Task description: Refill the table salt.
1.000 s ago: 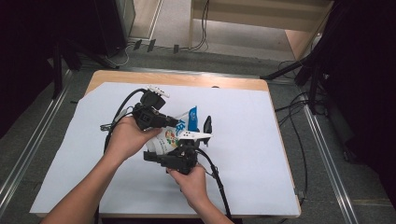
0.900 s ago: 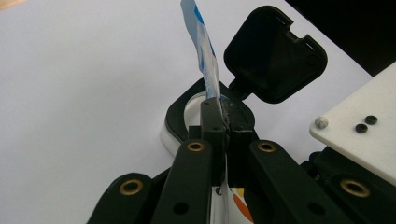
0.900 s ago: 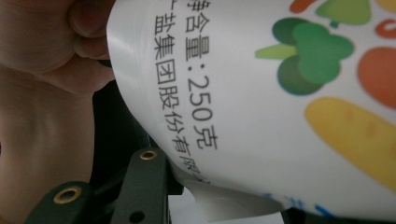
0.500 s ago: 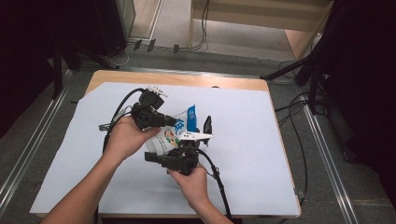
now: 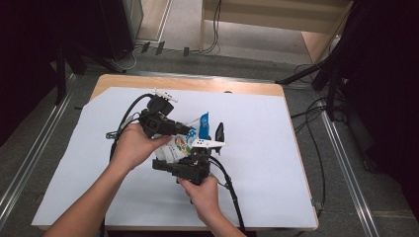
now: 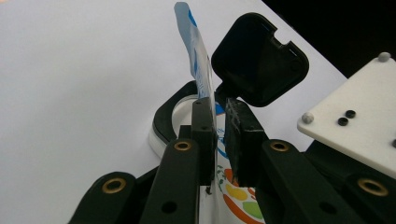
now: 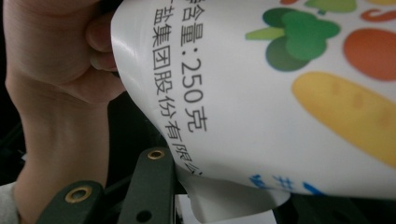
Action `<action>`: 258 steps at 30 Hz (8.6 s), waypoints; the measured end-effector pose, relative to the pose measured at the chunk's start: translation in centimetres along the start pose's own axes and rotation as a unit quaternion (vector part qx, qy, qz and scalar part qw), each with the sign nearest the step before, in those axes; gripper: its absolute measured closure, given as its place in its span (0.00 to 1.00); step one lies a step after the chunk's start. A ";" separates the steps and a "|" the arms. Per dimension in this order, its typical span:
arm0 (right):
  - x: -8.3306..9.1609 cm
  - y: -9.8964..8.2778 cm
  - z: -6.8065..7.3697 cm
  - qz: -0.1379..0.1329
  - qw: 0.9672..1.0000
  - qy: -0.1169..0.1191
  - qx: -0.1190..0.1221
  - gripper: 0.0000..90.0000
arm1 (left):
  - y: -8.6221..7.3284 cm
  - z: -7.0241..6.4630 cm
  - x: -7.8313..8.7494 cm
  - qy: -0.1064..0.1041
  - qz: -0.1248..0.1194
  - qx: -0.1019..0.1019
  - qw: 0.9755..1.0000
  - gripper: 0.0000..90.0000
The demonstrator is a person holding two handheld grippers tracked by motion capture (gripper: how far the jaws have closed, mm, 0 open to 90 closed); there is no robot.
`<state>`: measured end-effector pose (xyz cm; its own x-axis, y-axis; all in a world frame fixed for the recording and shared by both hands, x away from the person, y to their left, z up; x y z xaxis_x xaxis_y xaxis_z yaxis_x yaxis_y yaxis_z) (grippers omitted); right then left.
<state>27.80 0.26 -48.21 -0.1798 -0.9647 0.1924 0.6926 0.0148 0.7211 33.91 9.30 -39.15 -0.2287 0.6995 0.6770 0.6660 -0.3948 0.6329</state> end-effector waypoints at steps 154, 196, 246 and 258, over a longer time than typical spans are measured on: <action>-1.0 -2.1 -1.7 0.016 0.998 -0.058 0.022 0.78 | -1.5 1.2 0.0 0.018 0.026 -0.023 0.999 0.98; 0.7 -4.2 -3.4 0.016 0.992 -0.122 0.025 0.68 | -3.6 1.5 0.2 -0.068 -0.003 -0.059 0.996 0.99; 6.0 -3.1 -3.7 0.044 0.976 -0.200 0.070 0.73 | -7.0 2.5 4.2 -0.108 -0.082 -0.078 0.988 1.00; 11.1 -2.8 -4.4 0.051 0.962 -0.246 0.103 0.71 | -7.4 4.7 4.7 -0.026 -0.089 -0.069 0.993 1.00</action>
<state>26.95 -11.70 -50.99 -0.4616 -0.7151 0.5249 0.5806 0.2038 0.7883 31.22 18.37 -42.41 -0.2947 0.7943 0.5312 0.5144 -0.3366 0.7887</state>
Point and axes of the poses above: each handheld gripper's, and its own axes: x roughly backward along the jaws, y roughly out of its top, z roughly to its left, the point moved 4 cm from there along -x, roughly forward along the jaws, and after that the axes turned 6 degrees about -y, right-handed, at the moved point
